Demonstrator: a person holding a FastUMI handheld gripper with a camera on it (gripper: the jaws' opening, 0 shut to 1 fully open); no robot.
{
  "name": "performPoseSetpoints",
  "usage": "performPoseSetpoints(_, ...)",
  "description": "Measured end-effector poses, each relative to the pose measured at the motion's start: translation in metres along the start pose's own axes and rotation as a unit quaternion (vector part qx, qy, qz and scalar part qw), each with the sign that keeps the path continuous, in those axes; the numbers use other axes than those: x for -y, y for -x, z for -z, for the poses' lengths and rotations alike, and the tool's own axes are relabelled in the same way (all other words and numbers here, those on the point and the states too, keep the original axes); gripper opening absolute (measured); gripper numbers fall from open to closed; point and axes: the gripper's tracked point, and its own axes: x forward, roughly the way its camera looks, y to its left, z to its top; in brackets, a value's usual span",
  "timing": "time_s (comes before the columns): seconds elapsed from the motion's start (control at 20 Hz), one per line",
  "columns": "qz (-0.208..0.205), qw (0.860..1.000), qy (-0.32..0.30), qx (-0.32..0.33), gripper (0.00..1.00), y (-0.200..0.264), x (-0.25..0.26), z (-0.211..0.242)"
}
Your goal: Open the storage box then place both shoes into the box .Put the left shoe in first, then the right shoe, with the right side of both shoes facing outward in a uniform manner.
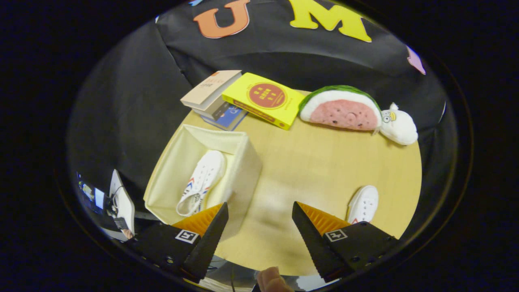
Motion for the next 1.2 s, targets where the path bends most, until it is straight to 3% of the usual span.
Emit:
performPoseSetpoints(0.45, 0.082, 0.993, -0.08, -0.024, 0.97, -0.022, 0.186, 0.08)
performPoseSetpoints(0.6, 0.086, 0.992, -0.08, -0.053, 0.96, -0.033, 0.21, 0.114)
performPoseSetpoints(0.9, 0.094, 0.99, -0.08, -0.073, 0.96, -0.063, 0.236, 0.135)
performPoseSetpoints(1.05, 0.094, 0.99, -0.069, -0.081, 0.82, -0.079, 0.237, 0.142)
performPoseSetpoints(1.2, 0.076, 0.991, -0.069, -0.083, 0.46, -0.085, 0.226, 0.139)
